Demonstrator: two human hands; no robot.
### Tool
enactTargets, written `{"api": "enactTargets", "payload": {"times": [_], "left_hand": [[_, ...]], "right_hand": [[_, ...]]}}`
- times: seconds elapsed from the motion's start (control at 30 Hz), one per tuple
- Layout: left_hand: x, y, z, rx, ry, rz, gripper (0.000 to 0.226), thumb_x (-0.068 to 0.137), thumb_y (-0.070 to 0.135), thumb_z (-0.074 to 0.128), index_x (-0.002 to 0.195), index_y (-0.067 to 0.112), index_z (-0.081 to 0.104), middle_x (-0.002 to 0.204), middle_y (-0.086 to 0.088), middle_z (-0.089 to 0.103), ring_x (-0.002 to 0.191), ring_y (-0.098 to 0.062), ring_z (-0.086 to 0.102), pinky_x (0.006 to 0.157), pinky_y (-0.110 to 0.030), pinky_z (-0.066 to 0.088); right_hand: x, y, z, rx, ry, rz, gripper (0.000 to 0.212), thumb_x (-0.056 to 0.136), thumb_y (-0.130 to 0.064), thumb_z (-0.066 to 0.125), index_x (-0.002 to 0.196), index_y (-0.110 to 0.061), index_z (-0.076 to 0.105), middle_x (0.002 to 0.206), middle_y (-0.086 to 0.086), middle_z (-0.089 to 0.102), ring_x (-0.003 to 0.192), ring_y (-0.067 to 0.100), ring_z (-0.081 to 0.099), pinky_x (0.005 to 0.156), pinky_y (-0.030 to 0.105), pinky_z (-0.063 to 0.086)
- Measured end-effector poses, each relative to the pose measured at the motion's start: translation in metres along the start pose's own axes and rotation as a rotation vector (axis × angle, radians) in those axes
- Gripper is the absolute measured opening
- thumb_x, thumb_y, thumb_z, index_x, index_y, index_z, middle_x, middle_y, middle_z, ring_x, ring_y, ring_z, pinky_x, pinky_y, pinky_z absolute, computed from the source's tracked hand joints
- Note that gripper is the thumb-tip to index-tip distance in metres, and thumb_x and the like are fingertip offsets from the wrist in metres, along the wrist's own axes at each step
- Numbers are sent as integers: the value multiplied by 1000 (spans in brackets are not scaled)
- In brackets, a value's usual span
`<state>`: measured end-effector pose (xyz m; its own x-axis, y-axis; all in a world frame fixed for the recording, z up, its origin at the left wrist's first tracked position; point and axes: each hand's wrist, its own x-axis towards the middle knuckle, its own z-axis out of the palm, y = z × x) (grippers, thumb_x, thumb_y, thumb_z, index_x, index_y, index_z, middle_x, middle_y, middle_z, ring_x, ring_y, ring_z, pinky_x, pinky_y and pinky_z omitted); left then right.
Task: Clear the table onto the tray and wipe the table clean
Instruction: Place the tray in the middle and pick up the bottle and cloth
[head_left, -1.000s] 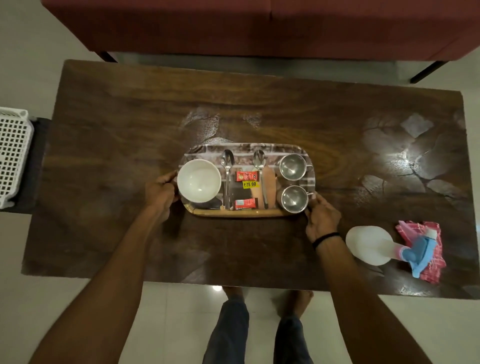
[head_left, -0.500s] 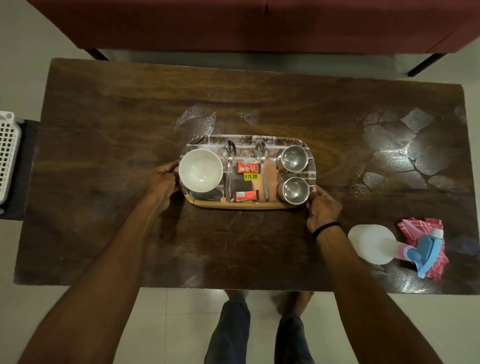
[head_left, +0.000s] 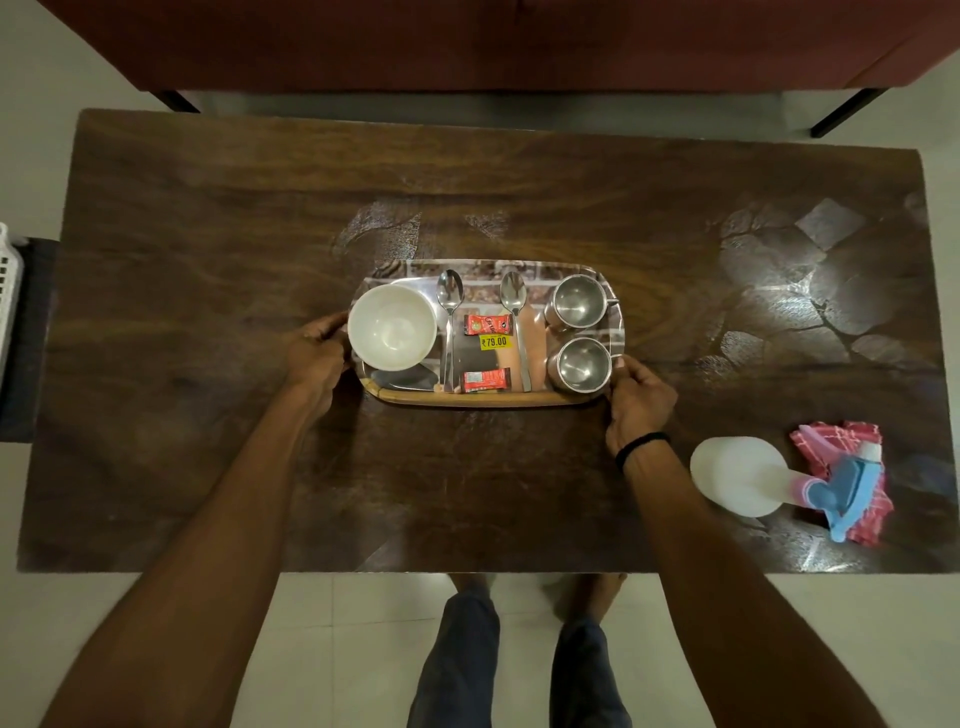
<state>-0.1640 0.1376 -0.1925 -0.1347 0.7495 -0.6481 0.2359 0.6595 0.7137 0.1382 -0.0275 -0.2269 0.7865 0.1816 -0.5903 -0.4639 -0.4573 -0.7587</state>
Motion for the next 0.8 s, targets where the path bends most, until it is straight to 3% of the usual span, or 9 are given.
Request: {"api": "enactTargets", "payload": {"times": [0.07,0.17,0.23,0.33,0.47,0.67,0.8], "left_hand": [[0,1,0,-2,9,-25,32,98,4,55,129,10,61,112,-3,65,90,-14,61,81,-35,55],[-2,3,-2,-2,-4,-65,33,97,2,56,129,10,60,112,-3,63,102,-19,59,83,-35,56],[-2,2,-3,3,-5,-57,34,96,2,56,129,10,60,113,-3,63,103,-19,59,75,-31,54],[-2,0,-4,6,4,-36,34,96,2,57,129,11,61,118,-3,65,107,-21,60,80,-34,53],[-1,-4,-4,27,15,-9,35,96,4,59,129,12,62,121,-1,66,107,-21,61,80,-35,54],[-4,-7,-3,35,27,69,37,94,2,60,130,11,62,124,-3,66,105,-19,61,82,-35,55],[-5,-7,-3,46,38,85,38,93,2,61,130,10,62,125,-3,66,106,-18,61,83,-35,55]], "right_hand": [[1,-6,-2,-77,0,-79,30,95,-8,66,125,-5,67,106,0,70,101,15,68,93,30,56],[12,-15,-4,-149,-33,-132,28,92,-13,71,120,-8,72,111,3,73,100,17,70,93,33,57],[20,-19,-4,-148,-57,-112,22,90,-11,74,111,-9,75,105,9,75,94,20,72,88,38,60],[25,-23,-3,-117,-80,-73,15,90,-5,72,104,-8,75,100,15,75,83,20,71,74,34,61],[23,-26,-2,-88,-101,-72,13,91,-3,69,100,-11,74,90,8,74,80,19,69,70,29,60],[23,-21,-1,-107,-68,-80,20,89,-6,73,85,-25,75,90,5,75,89,23,74,83,40,62],[22,-20,-1,-124,-57,-88,15,89,-7,73,92,-20,78,95,5,76,92,23,74,86,42,61]]}}
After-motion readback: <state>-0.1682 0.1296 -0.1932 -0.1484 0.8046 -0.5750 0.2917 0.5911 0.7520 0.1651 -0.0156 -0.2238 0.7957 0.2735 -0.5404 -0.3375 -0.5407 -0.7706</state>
